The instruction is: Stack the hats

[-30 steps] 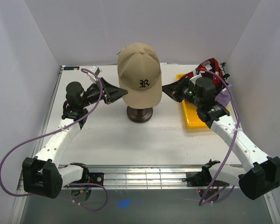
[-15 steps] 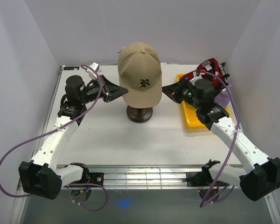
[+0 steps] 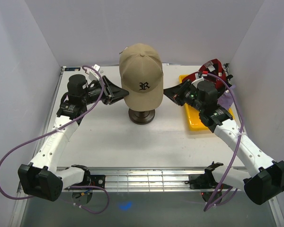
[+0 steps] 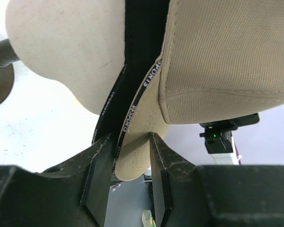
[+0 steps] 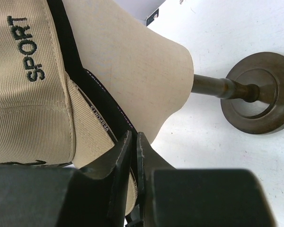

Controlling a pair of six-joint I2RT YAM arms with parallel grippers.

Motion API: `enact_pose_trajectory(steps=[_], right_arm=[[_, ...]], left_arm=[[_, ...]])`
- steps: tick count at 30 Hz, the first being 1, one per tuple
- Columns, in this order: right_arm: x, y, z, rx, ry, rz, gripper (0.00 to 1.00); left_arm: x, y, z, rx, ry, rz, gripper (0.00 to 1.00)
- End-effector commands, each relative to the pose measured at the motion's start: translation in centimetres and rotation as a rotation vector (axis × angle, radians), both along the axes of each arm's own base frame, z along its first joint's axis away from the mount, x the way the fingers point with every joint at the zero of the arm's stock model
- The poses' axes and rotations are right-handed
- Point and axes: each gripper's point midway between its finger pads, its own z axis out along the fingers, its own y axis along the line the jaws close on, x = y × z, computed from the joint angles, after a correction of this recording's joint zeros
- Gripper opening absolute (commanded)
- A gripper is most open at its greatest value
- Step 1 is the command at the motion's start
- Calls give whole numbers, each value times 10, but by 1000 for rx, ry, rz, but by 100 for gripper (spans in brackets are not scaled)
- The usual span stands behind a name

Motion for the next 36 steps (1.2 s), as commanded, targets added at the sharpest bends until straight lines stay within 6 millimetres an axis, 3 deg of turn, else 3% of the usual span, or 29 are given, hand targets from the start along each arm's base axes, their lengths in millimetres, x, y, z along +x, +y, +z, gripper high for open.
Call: enact_pose_trajectory(steps=[1,11,17,26,32,36], right_arm=[[-13,7,11,14,-22,50,14],[-13,8,11,15,-21,53,14],[-14,9,7,12,-16,56,14],[-16,8,6,10,-16,52,13],[-16,4,4,-2,-15,36,14],[-16,2,2,-11,-9,28,14]], left_arm=[[3,6,-2,65,-16,34,47],[5,7,-3,112,-32,24,50],[3,7,-18,130,-4,12,52],[4,9,-19,149,-22,19,53],[5,11,-30,167,-1,29,54],[4,12,-26,167,-16,32,55]])
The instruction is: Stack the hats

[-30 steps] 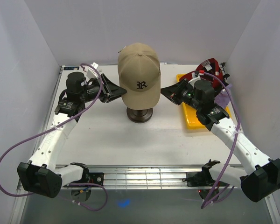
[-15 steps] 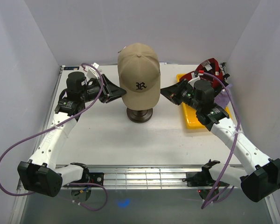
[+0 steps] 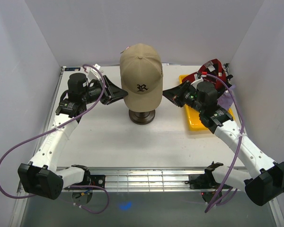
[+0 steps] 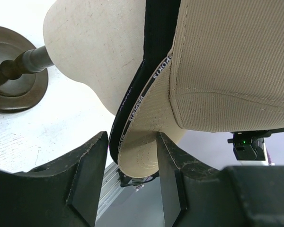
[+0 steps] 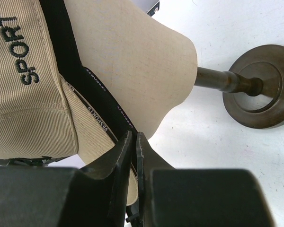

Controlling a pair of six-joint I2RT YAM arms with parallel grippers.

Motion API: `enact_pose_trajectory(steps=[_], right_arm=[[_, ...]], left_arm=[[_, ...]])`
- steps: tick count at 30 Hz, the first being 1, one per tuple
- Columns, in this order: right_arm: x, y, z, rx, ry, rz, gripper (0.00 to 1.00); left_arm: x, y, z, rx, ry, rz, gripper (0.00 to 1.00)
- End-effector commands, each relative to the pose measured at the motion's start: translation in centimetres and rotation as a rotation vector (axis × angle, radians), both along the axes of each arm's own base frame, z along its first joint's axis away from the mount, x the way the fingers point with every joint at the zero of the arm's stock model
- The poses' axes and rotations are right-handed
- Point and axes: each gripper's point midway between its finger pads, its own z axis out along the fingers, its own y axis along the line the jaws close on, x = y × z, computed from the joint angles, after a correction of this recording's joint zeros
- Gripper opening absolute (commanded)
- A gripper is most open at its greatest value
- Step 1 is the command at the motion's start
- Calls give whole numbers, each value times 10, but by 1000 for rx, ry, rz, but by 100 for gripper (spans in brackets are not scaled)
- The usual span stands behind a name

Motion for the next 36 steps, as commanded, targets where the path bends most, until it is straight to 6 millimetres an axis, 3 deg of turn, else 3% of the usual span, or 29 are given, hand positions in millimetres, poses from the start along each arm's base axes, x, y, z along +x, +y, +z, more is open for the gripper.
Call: enact_pose_trajectory(steps=[1,14,28,34,36], right_arm=[[-8,-1,3,-6,-20,5,14],[-7,-4,10,-11,-32,-7,14],[-8,-13,11,-41,-35,-40,15],[-12,-26,8,-100,-43,-74,17],[-8,-39,16,-128,-59,-107,19]], left_arm=[[-2,4,-6,34,2,12,56],[-12,4,48,7,-108,-9,59],[-6,26,36,117,-84,133,59],[-9,39,41,166,-119,190,59],[-10,42,53,172,-156,201,59]])
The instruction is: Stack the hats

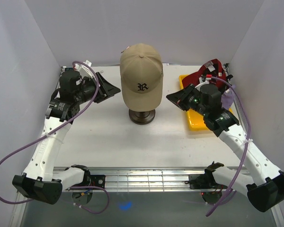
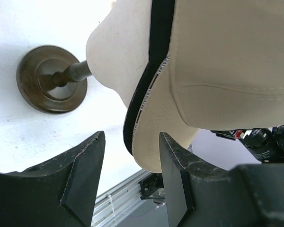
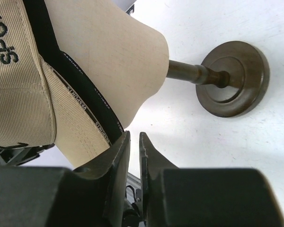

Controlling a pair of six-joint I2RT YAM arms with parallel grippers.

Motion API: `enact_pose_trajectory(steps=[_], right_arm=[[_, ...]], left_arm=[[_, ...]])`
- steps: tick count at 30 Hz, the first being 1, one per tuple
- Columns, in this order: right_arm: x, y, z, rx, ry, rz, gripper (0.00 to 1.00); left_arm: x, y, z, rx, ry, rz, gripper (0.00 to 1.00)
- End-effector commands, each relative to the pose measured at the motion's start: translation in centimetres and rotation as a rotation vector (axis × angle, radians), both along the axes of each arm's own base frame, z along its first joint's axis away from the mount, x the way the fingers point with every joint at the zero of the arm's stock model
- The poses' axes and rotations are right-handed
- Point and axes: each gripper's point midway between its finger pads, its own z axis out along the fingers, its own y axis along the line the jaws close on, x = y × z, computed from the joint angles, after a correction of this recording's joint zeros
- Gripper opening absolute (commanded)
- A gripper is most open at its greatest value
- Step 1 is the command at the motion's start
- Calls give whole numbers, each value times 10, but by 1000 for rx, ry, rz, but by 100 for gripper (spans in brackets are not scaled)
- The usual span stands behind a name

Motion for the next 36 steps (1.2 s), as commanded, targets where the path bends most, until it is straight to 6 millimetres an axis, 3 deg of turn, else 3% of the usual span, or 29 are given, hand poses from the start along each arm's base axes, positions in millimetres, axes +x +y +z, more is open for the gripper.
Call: enact_pose_trajectory(steps=[1,2,4,5,8,11,14,18,21,32,36], right_arm=[[4,-26,28,-65,-84,-67,20],[8,-43,20,-131,-67,-97,22],[13,-67,30,-186,-81,-143,27],[18,-92,21,-256,-58,-192,29],[27,-140,10,-305,-16,-273,36],[36,-174,-16,-357,57,-304,39],[46,-195,-55,-409,165,-319,39],[58,-206,-94,-425,259,-329,45],[68,-216,-107,-451,291,-361,49],[89,-254,-141,-580,383,-462,56],[101,-256,-154,-579,414,-460,56]], left_arm=[[-8,11,38,28,-126,32,60],[-9,12,45,34,-146,32,60],[-9,14,50,42,-161,43,61],[-9,15,53,41,-168,46,61],[-11,14,60,31,-194,39,61],[-12,12,63,22,-212,27,61],[-12,8,65,11,-215,4,61],[-14,5,68,4,-228,-22,61],[-16,5,71,9,-239,-26,61],[-35,7,87,12,-289,-53,61],[-43,12,102,30,-335,-45,61]])
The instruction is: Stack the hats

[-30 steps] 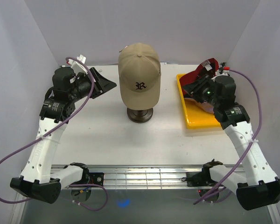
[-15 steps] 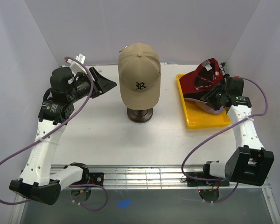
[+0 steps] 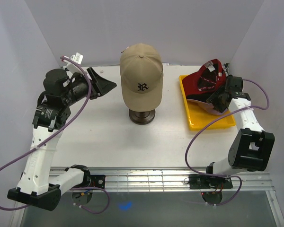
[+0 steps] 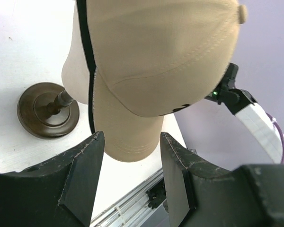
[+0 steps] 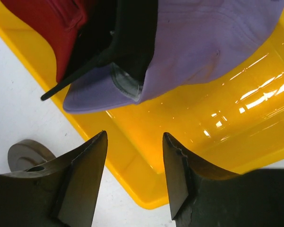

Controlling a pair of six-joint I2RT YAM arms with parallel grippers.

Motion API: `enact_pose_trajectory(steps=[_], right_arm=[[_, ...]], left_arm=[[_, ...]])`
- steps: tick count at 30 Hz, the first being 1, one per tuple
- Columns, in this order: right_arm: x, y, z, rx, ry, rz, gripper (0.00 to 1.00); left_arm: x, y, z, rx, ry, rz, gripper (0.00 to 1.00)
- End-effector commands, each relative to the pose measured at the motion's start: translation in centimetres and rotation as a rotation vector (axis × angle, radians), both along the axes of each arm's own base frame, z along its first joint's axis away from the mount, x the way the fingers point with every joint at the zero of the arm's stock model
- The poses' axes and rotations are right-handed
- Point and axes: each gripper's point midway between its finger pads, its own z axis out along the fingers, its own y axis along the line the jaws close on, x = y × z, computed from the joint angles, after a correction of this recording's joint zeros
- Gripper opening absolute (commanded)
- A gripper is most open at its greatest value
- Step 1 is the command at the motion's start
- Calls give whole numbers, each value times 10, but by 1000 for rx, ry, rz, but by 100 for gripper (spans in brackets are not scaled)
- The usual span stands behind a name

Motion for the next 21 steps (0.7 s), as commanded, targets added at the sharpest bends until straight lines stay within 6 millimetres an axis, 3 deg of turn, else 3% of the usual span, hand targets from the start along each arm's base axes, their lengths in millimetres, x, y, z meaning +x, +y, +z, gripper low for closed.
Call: enact_pose_trajectory(steps=[1,10,15,21], right_arm=[[26,-14,12,-52,-58,-25,56],[47,-26,-3,-89,-41,-54,56],[47,-31,-14,-110,-10,-53,43],[46,-33,-20,-129,7,-35,41]], left_arm=[[-20,5,31,14,-100,-17,61],[-42,5,55,-9,-174,-47,61],[-55,-1,61,-28,-216,-113,61],[-72,-13,81,-49,-306,-234,61]])
